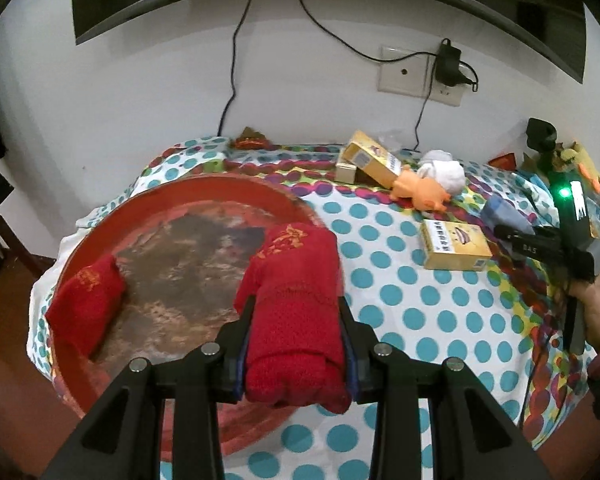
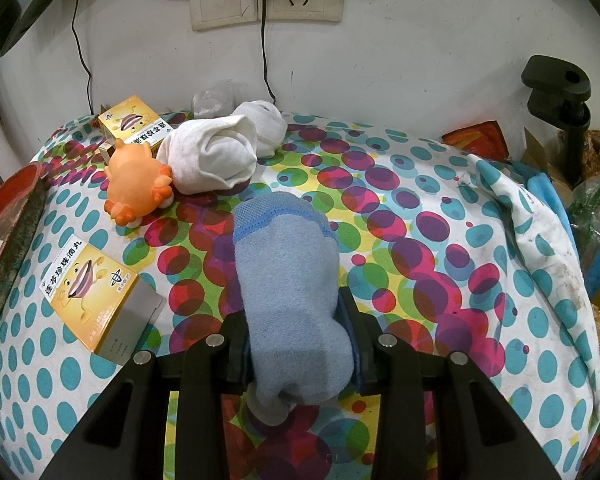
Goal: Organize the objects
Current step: 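Carry the red sock with the left gripper over the red tray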
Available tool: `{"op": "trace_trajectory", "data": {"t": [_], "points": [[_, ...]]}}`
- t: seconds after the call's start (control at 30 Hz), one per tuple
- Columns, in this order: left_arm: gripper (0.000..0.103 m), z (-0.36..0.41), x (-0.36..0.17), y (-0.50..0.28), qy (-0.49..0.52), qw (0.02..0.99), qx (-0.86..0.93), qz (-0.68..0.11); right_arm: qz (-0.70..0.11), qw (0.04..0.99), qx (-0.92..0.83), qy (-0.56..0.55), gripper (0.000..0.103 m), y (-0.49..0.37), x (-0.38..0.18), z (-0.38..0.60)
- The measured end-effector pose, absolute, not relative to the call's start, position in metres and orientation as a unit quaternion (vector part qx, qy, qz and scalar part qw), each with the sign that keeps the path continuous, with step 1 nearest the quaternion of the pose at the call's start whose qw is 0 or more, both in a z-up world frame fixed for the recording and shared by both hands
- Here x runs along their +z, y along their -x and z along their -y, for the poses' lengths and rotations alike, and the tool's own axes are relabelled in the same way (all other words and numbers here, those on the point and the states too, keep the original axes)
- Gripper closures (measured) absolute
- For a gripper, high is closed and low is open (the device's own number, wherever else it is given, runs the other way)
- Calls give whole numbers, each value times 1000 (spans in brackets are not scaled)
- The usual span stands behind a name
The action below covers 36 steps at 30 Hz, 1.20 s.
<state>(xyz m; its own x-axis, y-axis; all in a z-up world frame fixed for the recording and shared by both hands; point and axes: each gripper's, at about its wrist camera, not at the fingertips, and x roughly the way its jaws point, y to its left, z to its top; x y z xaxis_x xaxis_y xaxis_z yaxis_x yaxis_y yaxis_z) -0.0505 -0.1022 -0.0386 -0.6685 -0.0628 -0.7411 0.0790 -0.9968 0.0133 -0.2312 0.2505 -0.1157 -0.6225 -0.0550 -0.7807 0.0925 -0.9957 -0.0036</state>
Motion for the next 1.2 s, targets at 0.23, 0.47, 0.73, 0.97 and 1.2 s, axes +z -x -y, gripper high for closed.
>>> {"op": "trace_trajectory", "data": {"t": [0.23, 0.47, 0.73, 0.97, 1.2], "points": [[67, 123, -40, 46, -410, 63, -910, -16, -20, 39, -900, -433, 69, 231, -115, -250], [67, 144, -49, 42, -417, 85, -905, -17, -21, 39, -901, -433, 69, 231, -116, -248], [67, 175, -60, 40, -429, 112, -896, -27, -20, 39, -900, -433, 69, 231, -116, -249], [67, 201, -68, 35, -435, 130, -890, -40, -21, 37, -901, -433, 68, 231, -116, -247], [67, 221, -77, 34, -444, 144, -883, -49, -22, 36, -901, -432, 68, 231, -115, -246]]}}
